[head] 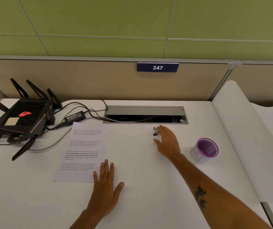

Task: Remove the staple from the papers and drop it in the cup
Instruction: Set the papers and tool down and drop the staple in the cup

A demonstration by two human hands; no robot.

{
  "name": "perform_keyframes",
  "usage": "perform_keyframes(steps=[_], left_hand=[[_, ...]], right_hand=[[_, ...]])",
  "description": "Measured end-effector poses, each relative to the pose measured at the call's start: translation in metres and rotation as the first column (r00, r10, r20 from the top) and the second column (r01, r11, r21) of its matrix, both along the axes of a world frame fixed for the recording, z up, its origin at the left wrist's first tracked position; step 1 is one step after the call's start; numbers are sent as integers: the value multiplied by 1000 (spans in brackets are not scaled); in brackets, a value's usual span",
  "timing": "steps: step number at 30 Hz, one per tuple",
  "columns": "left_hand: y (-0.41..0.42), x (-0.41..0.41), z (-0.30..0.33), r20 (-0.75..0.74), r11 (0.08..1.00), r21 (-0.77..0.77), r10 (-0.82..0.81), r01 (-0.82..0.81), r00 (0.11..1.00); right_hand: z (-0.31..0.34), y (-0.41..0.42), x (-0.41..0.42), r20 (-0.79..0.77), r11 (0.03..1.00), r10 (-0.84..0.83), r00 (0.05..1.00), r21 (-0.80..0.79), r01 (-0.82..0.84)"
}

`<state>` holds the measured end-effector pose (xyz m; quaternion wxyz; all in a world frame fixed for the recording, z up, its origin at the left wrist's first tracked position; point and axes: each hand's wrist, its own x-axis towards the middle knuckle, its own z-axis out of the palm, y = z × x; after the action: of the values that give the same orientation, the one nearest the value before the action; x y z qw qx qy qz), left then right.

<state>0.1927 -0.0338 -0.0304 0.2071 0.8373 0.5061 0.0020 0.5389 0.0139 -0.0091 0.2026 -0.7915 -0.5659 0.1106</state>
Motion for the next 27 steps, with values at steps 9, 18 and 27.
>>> perform_keyframes(steps=[9, 18, 27], left_hand=[[-20, 24, 2, 13, 997, 20, -72, 71, 997], [-57, 64, -4, 14, 978, 4, -208, 208, 978], [-86, 115, -9, -17, 935, -32, -355, 354, 935]], right_hand=[[-32, -112, -60, 156, 994, 103, 982, -63, -94], [-43, -203, -51, 136, 991, -7, 991, -133, 25], [-46, -259, -5, 169, 973, -147, 975, -152, 173]])
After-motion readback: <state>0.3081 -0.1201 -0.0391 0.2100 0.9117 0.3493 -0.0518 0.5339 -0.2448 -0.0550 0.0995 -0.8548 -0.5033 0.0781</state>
